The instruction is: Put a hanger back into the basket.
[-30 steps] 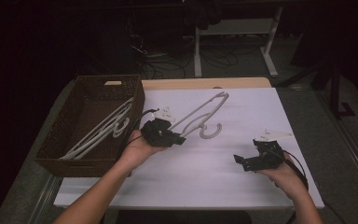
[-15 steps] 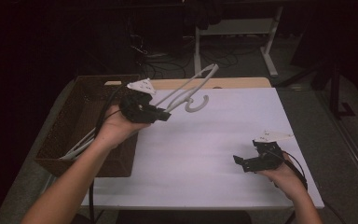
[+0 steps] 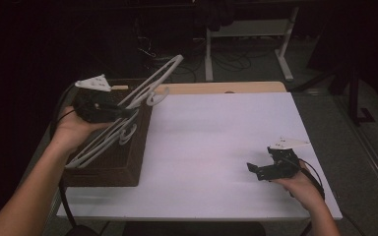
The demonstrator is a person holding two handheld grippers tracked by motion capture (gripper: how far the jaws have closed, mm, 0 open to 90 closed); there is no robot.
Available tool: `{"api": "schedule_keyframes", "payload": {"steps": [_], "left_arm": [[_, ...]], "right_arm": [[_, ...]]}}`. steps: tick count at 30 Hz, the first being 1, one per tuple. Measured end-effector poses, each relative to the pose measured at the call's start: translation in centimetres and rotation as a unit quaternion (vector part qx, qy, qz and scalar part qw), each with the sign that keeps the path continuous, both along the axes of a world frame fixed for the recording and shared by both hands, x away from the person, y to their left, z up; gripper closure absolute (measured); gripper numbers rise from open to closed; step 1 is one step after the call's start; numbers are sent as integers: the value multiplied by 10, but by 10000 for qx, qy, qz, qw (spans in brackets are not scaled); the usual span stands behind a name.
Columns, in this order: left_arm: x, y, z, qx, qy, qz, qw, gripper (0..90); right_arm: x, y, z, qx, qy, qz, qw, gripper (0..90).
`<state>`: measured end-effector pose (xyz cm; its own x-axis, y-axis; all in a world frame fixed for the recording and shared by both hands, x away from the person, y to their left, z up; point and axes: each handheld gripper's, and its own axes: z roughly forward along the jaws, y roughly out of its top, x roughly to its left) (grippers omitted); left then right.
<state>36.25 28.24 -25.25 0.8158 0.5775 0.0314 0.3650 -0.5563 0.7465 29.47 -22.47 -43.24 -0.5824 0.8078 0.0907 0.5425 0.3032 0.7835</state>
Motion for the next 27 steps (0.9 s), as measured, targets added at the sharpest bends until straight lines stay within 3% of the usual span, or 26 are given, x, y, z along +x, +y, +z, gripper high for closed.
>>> {"api": "schedule_keyframes", "payload": {"steps": [13, 17, 22, 27], "left_arm": [[10, 73, -41, 102, 320, 530, 9980, 822], [11, 87, -51, 251, 398, 677, 9966, 822], [13, 96, -65, 254, 454, 799, 9954, 821], [18, 106, -82, 240, 642, 963, 9930, 821]], "right_arm": [[2, -2, -1, 7, 7, -32, 10000, 13], [3, -1, -2, -8, 16, -23, 10000, 13], [2, 0, -2, -55, 23, -23, 10000, 13], [3, 2, -2, -63, 23, -18, 10000, 12]]}}
